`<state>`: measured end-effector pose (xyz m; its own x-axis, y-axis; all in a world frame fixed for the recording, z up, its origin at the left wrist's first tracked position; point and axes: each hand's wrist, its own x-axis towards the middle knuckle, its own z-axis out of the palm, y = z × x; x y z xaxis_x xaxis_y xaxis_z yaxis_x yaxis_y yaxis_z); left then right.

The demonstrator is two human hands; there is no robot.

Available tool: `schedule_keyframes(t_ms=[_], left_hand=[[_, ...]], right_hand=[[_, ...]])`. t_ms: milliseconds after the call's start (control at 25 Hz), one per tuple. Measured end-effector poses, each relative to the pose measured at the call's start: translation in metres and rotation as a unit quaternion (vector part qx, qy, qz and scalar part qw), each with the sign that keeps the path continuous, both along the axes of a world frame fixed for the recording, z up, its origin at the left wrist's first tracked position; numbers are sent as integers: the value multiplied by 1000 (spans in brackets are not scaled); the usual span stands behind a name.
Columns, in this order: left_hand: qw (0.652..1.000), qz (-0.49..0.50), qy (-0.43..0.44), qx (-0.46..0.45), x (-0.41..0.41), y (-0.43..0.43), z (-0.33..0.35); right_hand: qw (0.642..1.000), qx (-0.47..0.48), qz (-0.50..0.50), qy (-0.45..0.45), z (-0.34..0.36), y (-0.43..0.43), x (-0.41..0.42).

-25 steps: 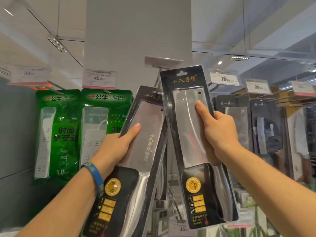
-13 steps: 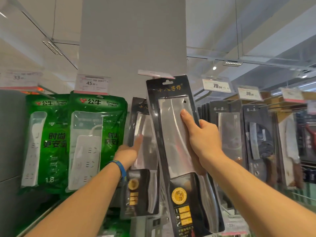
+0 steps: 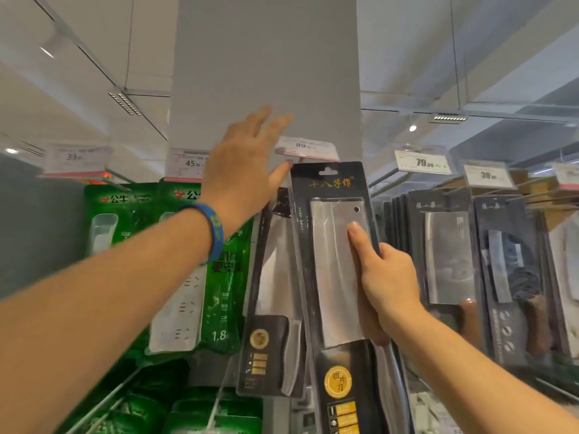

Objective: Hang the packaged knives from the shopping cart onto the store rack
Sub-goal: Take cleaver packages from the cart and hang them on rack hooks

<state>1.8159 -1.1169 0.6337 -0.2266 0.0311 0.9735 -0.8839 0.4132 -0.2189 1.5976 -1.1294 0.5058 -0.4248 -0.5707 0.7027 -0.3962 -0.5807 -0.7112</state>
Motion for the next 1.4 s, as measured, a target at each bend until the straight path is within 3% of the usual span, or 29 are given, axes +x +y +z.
schedule_keyframes(t_ms=[80, 160, 360, 520, 1040, 1400], left_hand=[[992, 85, -93, 5, 4, 7, 27], [988, 81, -128, 40, 7, 9, 42], [991, 36, -123, 39, 13, 4, 44], [992, 29, -116, 38, 15, 5, 43], [995, -22, -99, 16, 13, -1, 34], [995, -3, -95, 5, 11, 2, 35]], right_hand=[[1000, -3, 15, -13, -4, -3, 10], [999, -12, 27, -22, -6, -6, 18], [998, -54, 11, 12, -14, -11, 31], [1000, -12, 8, 6, -27, -14, 29], [998, -61, -22, 14, -15, -1, 34], [998, 10, -3, 66, -8, -2, 59]])
